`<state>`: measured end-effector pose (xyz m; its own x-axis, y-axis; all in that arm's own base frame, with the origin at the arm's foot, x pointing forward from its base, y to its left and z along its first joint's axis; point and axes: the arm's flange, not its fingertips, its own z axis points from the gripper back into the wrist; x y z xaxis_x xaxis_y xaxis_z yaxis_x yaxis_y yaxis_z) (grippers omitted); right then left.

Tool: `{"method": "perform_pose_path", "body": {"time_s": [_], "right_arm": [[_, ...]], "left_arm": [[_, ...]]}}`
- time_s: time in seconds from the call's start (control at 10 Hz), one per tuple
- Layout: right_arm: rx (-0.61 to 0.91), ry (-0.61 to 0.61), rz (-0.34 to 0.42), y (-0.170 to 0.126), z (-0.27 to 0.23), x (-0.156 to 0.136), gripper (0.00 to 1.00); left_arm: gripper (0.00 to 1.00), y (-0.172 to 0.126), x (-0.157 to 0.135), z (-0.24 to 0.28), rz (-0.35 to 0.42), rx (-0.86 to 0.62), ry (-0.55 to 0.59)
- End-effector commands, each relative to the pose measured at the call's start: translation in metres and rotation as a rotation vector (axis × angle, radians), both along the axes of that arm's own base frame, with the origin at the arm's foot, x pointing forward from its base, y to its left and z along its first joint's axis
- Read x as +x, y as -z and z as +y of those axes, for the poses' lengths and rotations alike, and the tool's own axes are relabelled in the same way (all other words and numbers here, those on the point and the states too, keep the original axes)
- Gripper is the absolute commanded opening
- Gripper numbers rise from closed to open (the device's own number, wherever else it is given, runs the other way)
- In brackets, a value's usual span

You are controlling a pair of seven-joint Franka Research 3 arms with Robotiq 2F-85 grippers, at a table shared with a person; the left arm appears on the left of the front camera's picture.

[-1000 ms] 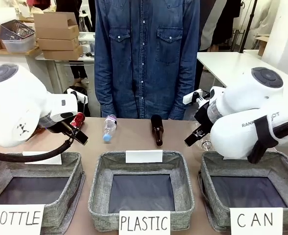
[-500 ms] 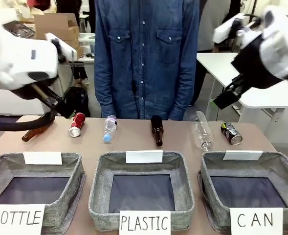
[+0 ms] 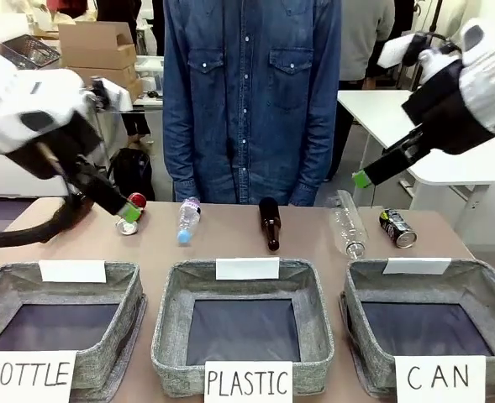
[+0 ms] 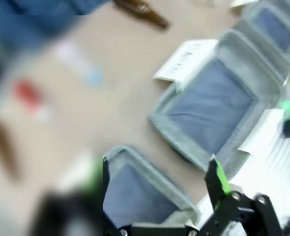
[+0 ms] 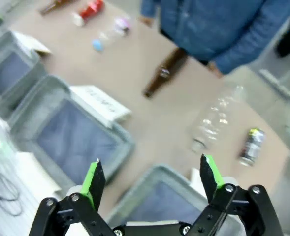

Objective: Sort the can waste into the basket.
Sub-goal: Pick up the can waste from the table and place it in the right Fabric basket.

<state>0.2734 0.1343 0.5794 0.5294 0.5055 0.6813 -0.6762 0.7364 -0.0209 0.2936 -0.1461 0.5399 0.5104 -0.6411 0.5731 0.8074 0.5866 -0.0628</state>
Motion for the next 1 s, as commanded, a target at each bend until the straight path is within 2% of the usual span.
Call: {"method": "perform_pose_path", "body": {"time_s": [0.0, 0.1, 0.2, 0.3, 0.5, 0.7, 0.8, 0.9], "right_arm": [[0.489, -0.001, 0.314, 0.005, -0.064, -0.007, 1.0], [0.661, 0.078, 0.389, 0.002, -0.092, -0.008, 1.0], [0.806, 0.155, 0.416, 0.002, -0.118, -0.009, 1.0], [0.928, 0.193, 0.402, 0.007, -0.146, -0.012, 1.0], [1.021, 0.26, 0.407, 0.026, -0.173, -0.017, 1.0], [1.01, 0.323, 0.403, 0.041, -0.175, -0.017, 1.0], [0.968, 0.42, 0.358, 0.041, -0.172, -0.016, 1.0], [0.876, 0.477, 0.264, 0.04, -0.166, -0.017, 1.0]], "left_arm": [[1.0, 0.01, 0.007, 0.088, 0.312, -0.385, 0.044], [1.0, 0.021, 0.006, 0.118, 0.333, -0.584, 0.023], [1.0, 0.029, 0.003, 0.137, 0.324, -0.707, -0.008], [1.0, 0.034, 0.001, 0.152, 0.311, -0.792, -0.047], [1.0, 0.034, -0.002, 0.174, 0.292, -0.882, -0.129], [1.0, 0.028, 0.001, 0.166, 0.289, -0.846, -0.133], [1.0, 0.021, 0.003, 0.153, 0.278, -0.774, -0.111], [1.0, 0.011, 0.004, 0.137, 0.244, -0.664, -0.102]]}}
